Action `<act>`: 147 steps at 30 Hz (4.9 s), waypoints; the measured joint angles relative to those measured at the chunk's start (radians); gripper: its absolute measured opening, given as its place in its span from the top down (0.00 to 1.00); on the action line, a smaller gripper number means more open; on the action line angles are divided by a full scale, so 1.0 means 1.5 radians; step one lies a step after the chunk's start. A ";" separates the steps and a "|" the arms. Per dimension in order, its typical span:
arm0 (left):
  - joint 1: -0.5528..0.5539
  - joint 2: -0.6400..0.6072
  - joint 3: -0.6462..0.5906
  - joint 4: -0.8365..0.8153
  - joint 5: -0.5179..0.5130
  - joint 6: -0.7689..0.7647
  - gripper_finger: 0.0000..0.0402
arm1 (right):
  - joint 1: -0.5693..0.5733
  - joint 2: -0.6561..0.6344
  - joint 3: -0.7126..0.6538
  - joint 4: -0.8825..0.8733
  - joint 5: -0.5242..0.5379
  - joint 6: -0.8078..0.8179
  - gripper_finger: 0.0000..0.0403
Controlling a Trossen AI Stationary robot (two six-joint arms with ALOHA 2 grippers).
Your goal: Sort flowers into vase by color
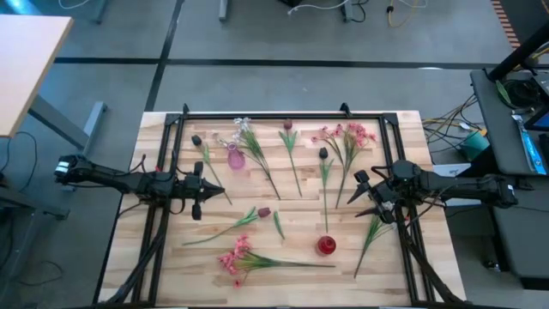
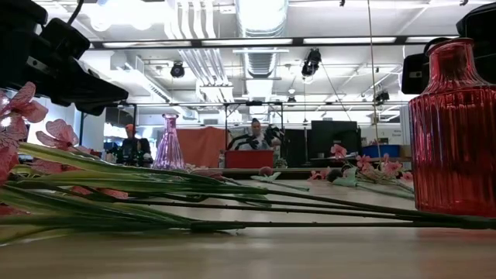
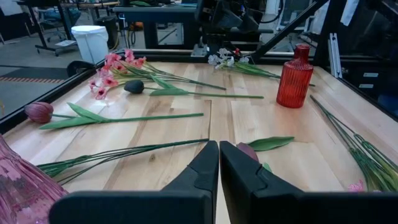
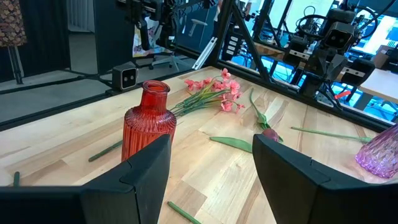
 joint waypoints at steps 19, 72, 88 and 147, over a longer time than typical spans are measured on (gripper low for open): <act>0.000 0.000 0.000 0.000 0.000 0.000 1.00 | 0.000 0.000 0.000 0.000 0.000 0.000 0.46; 0.000 0.032 0.000 0.362 0.006 -0.181 1.00 | -0.005 0.023 0.029 0.017 0.254 0.501 0.46; 0.002 0.334 0.192 0.334 0.010 -0.132 1.00 | -0.004 0.114 0.169 0.002 0.366 0.619 0.46; 0.002 0.327 0.296 0.086 -0.124 0.014 1.00 | -0.078 0.869 0.540 -0.352 0.593 0.804 0.39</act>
